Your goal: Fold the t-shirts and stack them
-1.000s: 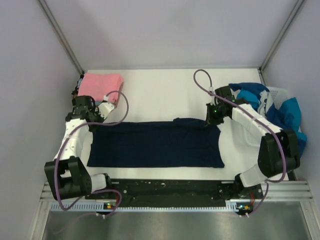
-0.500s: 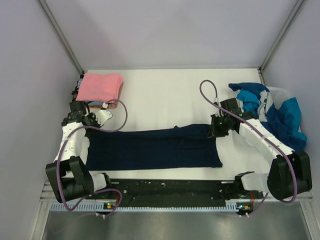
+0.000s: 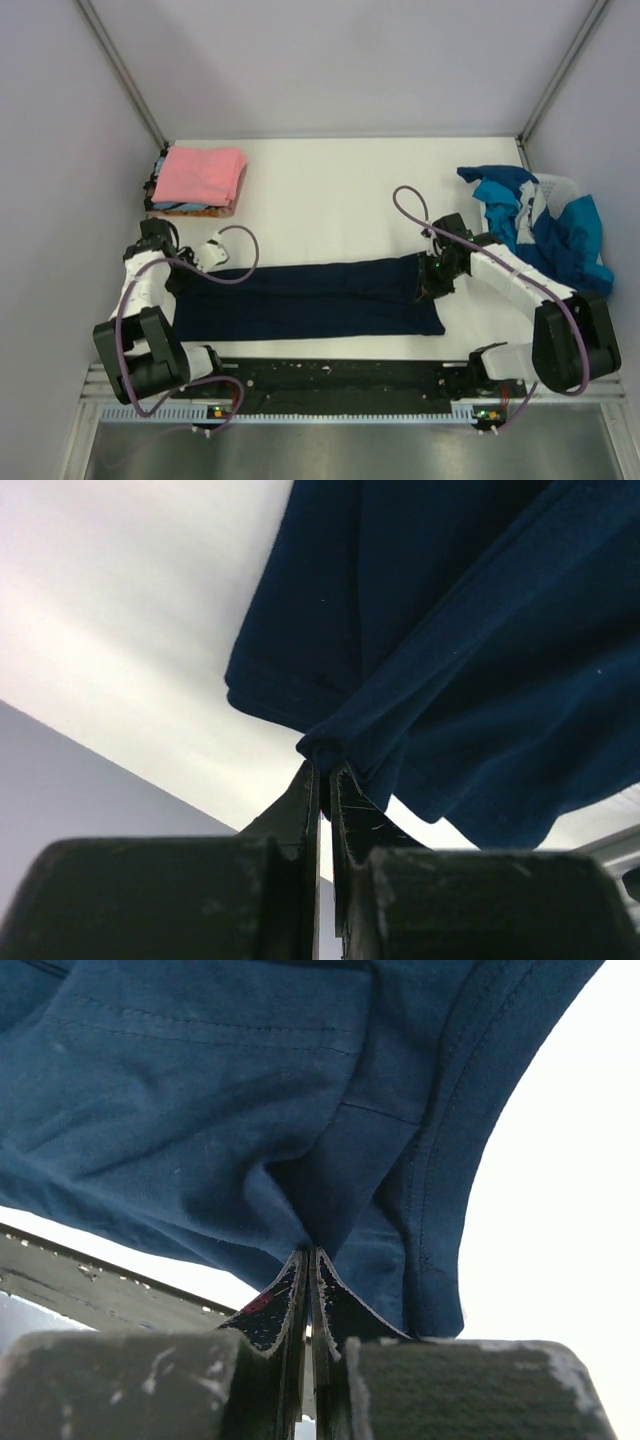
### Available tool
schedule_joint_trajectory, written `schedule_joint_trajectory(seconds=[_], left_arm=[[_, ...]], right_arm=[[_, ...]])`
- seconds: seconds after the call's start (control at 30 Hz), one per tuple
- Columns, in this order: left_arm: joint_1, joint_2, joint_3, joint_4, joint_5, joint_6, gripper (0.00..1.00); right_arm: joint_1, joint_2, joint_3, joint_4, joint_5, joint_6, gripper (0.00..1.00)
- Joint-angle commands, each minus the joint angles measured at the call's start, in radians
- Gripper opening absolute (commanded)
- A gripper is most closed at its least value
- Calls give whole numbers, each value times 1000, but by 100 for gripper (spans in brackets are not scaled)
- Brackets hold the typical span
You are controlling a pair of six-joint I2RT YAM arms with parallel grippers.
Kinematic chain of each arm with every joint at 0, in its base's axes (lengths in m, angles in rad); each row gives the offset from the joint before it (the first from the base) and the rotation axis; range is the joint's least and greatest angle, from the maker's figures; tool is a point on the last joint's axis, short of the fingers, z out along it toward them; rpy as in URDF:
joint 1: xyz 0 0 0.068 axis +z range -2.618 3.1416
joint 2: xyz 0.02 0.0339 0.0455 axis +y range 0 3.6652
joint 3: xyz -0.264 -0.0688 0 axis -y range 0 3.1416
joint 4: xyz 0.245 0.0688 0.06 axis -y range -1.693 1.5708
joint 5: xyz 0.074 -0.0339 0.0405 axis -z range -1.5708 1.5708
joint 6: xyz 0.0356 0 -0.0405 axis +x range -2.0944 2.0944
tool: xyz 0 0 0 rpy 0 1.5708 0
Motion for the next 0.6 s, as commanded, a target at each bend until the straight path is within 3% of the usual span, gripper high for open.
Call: schedule_joint_trajectory(seconds=[0.0, 0.1, 0.17, 0.23, 0.3, 0.4, 0.57], left_arm=[[19, 26, -10, -61, -26, 97, 0], [24, 34, -22, -57, -34, 106, 4], [30, 34, -5, -93, -11, 122, 16], [35, 28, 21, -151, 14, 136, 33], [42, 0, 53, -217, 40, 157, 41], [56, -41, 102, -300, 54, 204, 47], [56, -77, 179, -367, 127, 223, 47]], right_arm=[[10, 29, -2, 1, 27, 15, 0], [10, 35, -8, 2, 31, 12, 0], [8, 32, -11, -1, 30, 12, 2], [10, 24, -14, -7, 30, 16, 19], [8, 4, -12, -27, 34, 16, 32], [10, -42, 9, -70, 47, 12, 41], [8, -91, 87, -70, 102, 9, 41]])
